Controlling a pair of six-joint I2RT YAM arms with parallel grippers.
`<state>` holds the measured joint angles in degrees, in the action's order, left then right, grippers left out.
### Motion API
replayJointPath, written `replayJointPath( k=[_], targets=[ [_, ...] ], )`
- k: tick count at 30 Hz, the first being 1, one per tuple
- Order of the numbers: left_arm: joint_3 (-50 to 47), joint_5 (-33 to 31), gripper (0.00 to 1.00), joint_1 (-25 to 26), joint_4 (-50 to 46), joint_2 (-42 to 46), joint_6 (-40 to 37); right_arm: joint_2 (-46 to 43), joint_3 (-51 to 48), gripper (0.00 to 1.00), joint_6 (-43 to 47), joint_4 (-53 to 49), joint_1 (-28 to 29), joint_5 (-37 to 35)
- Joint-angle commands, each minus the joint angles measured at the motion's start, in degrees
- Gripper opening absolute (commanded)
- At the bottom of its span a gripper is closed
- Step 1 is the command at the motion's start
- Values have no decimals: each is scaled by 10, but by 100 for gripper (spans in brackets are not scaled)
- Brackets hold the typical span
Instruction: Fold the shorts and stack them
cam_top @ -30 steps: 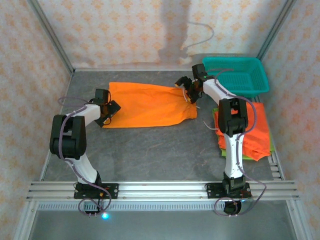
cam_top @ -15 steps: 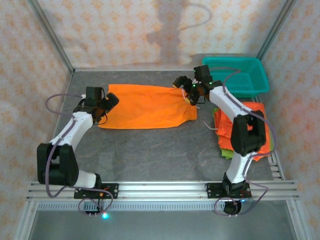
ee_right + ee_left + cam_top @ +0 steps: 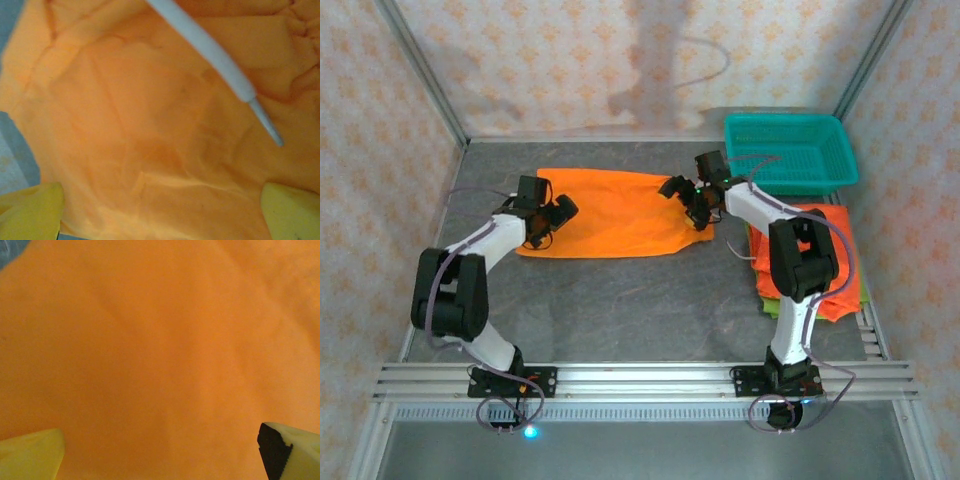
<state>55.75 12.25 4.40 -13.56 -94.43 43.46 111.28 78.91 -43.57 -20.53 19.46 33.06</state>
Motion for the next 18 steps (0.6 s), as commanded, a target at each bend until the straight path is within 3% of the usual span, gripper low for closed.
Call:
replayJointPath(
  k=[1,6,12,15,18],
  targets=[
    [-28,-3,100,1,29,1,-6,-3,-29,100,12,3,-1,-5],
    [-83,-11,100,1,27,11,-12,-27,-90,100,8,20,3,9],
    [-184,-30,100,3,19,95,-9,-138,-190,99,2,35,31,0],
    [-198,-37,100,9,-10,160,-16,-201,-205,99,26,5,54,-39],
    [-185,-42,100,15,-52,229,-24,-266,-191,99,80,-67,67,-122]
  ],
)
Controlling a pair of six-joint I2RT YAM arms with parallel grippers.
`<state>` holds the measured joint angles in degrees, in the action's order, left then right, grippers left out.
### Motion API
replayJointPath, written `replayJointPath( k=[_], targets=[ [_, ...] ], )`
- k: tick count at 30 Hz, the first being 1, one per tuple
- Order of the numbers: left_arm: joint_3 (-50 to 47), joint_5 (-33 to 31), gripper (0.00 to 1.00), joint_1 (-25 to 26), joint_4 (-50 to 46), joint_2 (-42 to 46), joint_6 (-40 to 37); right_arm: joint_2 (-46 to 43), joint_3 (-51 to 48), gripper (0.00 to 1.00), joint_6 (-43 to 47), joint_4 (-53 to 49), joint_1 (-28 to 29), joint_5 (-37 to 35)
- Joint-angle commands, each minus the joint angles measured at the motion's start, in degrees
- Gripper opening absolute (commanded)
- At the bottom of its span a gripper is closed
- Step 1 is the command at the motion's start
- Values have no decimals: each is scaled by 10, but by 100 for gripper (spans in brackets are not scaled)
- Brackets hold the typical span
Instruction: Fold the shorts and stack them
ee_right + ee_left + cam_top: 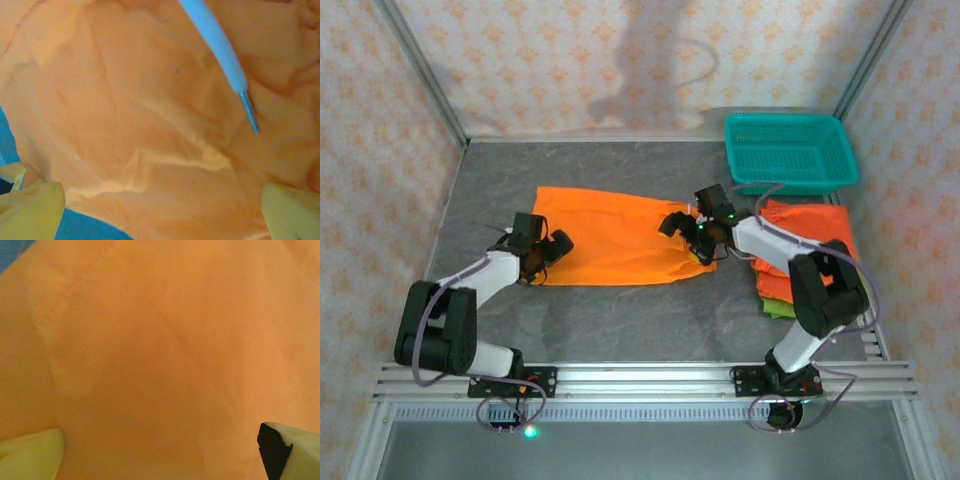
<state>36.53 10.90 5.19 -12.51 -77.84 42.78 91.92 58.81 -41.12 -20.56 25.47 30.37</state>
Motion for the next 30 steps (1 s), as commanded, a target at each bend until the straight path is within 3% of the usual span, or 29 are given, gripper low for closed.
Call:
replayJointPath(
  k=[1,4,6,10,14,23,30],
  targets=[
    [14,-30,100,8,-73,88,-18,-90,16,99,74,-91,7,-129],
    [20,-10,100,10,-63,154,-31,-124,28,99,137,-130,5,-209],
    [18,2,100,11,-51,193,-40,-136,33,100,161,-142,-2,-226],
    [15,31,100,11,-54,253,-62,-124,22,99,171,-133,-65,-144],
    [2,55,100,12,-52,283,-64,-77,28,88,211,-134,-104,-99],
    [-4,64,100,11,-52,288,-62,51,67,71,255,-139,-122,-68],
    [-9,64,100,11,-49,280,-61,109,97,67,268,-125,-109,-47]
  ],
)
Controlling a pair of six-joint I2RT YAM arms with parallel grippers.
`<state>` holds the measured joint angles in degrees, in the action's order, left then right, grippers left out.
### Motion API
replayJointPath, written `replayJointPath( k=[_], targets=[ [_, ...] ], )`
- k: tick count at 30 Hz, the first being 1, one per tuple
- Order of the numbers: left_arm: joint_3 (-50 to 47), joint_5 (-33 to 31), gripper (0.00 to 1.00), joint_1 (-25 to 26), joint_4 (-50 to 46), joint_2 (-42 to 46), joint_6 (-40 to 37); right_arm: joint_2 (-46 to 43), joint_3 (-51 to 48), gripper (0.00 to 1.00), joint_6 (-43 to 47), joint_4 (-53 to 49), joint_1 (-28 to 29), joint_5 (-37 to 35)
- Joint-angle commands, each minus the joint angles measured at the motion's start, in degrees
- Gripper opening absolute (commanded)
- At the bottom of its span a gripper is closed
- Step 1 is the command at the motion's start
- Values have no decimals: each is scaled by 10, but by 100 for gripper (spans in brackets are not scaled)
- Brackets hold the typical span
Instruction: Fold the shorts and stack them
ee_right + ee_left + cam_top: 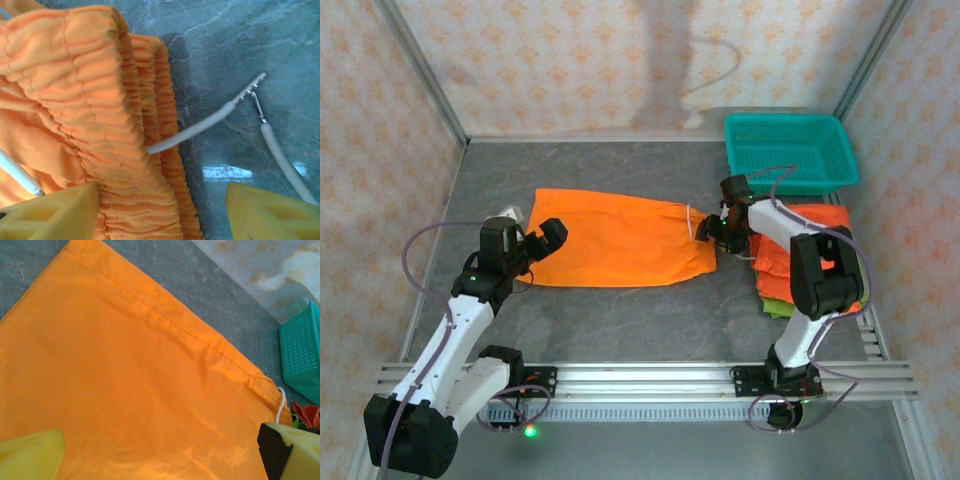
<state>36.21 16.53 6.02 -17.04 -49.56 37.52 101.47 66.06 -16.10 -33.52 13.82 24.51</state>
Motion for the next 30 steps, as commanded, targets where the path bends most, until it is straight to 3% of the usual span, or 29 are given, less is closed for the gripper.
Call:
replayJointPath(
  k=[1,12,19,21,24,25,30],
  targets=[
    [-5,6,100,4,-5,-4,-9,19,29,67,19,4,13,6],
    [-4,4,100,3,-1,-17,-13,73,44,68,27,12,32,-17],
    [-3,6,100,3,10,-30,-10,89,47,40,25,25,44,-13],
    [-3,6,100,3,10,-32,-9,95,48,28,24,26,44,-17],
    [-2,5,100,3,10,-33,-11,101,48,4,26,24,44,-30],
    [-1,2,100,3,9,-33,-11,102,48,0,26,23,45,-34],
    [14,-10,100,4,0,-32,-17,84,56,0,26,6,44,-47]
  ],
)
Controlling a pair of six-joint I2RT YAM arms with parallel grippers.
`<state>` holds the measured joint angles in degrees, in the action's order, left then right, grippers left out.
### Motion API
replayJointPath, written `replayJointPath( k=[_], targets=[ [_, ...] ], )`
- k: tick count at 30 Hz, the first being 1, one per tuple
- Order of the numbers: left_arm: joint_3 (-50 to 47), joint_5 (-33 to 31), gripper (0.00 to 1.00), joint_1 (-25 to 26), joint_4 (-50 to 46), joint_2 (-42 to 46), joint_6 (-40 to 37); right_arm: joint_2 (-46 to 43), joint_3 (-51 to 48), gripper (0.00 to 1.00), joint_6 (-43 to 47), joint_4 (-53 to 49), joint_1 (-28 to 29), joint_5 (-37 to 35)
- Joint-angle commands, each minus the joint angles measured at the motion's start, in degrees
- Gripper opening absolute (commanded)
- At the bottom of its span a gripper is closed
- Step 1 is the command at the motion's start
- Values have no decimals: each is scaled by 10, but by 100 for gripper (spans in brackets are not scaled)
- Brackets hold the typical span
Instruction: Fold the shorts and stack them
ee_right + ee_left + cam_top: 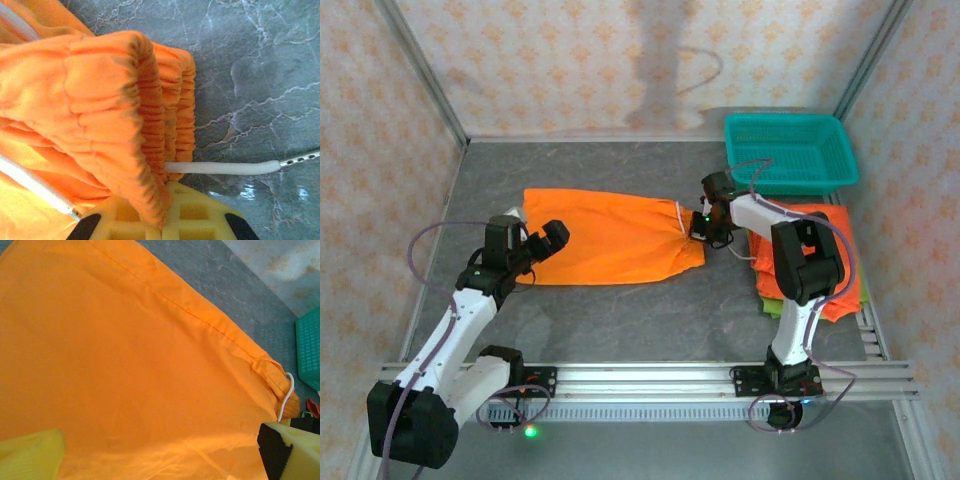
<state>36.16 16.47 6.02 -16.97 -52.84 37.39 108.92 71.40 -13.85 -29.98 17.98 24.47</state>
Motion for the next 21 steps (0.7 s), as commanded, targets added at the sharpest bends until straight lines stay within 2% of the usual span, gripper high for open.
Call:
replayJointPath(
  k=[1,12,17,21],
  targets=[
    [20,-12,100,3,-5,1,-19,1,6,0,5,-37,3,-55],
    [46,-23,100,4,-13,-6,-27,-116,95,0,41,-184,14,-160],
    [46,-19,100,3,-8,-11,-23,-125,135,0,47,-229,18,-180],
    [47,-14,100,3,-6,-17,-22,-103,137,0,38,-237,18,-167]
  ],
)
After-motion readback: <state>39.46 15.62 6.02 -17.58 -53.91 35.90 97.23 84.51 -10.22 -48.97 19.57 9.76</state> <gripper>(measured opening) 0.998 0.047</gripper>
